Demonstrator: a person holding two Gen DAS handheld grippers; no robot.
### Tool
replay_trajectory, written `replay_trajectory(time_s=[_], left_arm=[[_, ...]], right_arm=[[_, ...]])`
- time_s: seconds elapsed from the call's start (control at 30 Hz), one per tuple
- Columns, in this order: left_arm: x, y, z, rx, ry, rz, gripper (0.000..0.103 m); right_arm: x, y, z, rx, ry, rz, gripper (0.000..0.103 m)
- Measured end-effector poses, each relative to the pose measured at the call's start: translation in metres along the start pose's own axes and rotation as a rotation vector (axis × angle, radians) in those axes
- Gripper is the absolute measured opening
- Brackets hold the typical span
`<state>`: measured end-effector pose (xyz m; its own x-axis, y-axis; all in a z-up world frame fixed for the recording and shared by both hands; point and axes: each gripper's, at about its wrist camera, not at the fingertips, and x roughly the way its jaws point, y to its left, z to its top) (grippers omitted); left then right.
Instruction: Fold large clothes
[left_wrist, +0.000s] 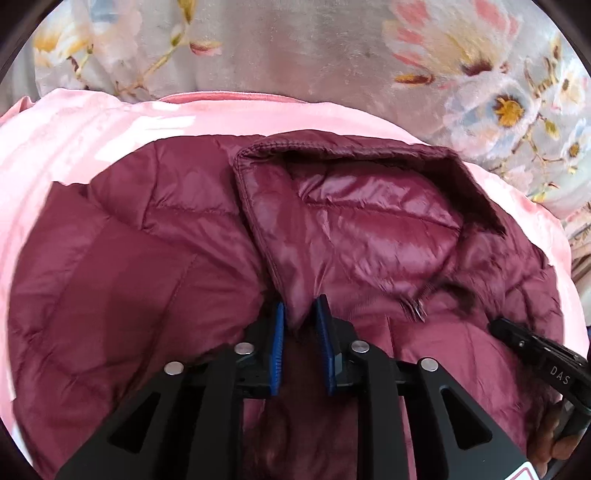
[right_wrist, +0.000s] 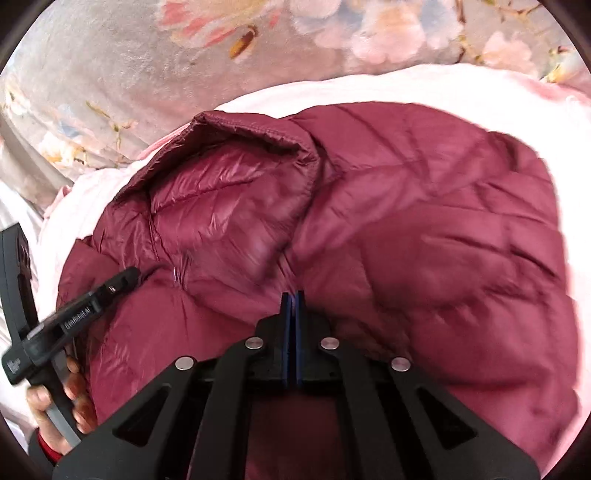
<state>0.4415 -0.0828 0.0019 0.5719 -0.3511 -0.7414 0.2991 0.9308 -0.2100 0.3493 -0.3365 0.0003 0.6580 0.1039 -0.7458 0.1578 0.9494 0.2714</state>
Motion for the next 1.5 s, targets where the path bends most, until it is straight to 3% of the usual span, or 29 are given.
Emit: replay_trajectory(time_s=[0.1, 0.17, 0.23, 0.4, 0.47, 0.6, 0.8, 1.07, 1.23, 1.5], left_arm=[[-0.03, 0.009, 0.004, -0.007, -0.017, -0.059, 0.02], [-0.041, 0.011, 0.017, -0.021, -0.047, -0.054, 0.023], [-0.044, 0.015, 0.038, -0.075, -0.066, -0.067, 0.031], [-0.027, 0.03, 0.094, -0.28, -0.069, -0.118, 0.033], [-0.017, 0.029, 0.109, -0.308, -0.069, -0.103, 0.033], [0.009, 0.021, 0.123, -0.28, -0.041, -0.049, 0.033], [0.043, 0.021, 0.098, -0.188, 0.042, -0.001, 0.029], [0.053, 0.018, 0.069, -0.055, -0.026, 0.06, 0.028], [0.055, 0.007, 0.061, 0.012, -0.058, 0.128, 0.029], [0.058, 0.0, 0.061, 0.044, -0.062, 0.17, 0.029]], right_arm=[[-0.028, 0.0, 0.003, -0.009, -0.055, 0.016, 0.006], [-0.041, -0.003, 0.02, 0.031, -0.105, 0.08, 0.008], [-0.043, -0.001, 0.042, 0.069, -0.158, 0.103, 0.022], [-0.029, 0.023, 0.094, 0.109, -0.236, 0.12, 0.022], [-0.018, 0.032, 0.112, 0.124, -0.264, 0.109, 0.022], [0.009, 0.04, 0.126, 0.107, -0.24, 0.044, 0.022], [0.051, 0.04, 0.107, -0.013, -0.099, -0.054, 0.022], [0.057, 0.033, 0.079, -0.113, -0.134, -0.113, 0.018], [0.063, 0.045, 0.074, -0.178, -0.153, -0.196, 0.019], [0.063, 0.043, 0.077, -0.177, -0.147, -0.183, 0.019]])
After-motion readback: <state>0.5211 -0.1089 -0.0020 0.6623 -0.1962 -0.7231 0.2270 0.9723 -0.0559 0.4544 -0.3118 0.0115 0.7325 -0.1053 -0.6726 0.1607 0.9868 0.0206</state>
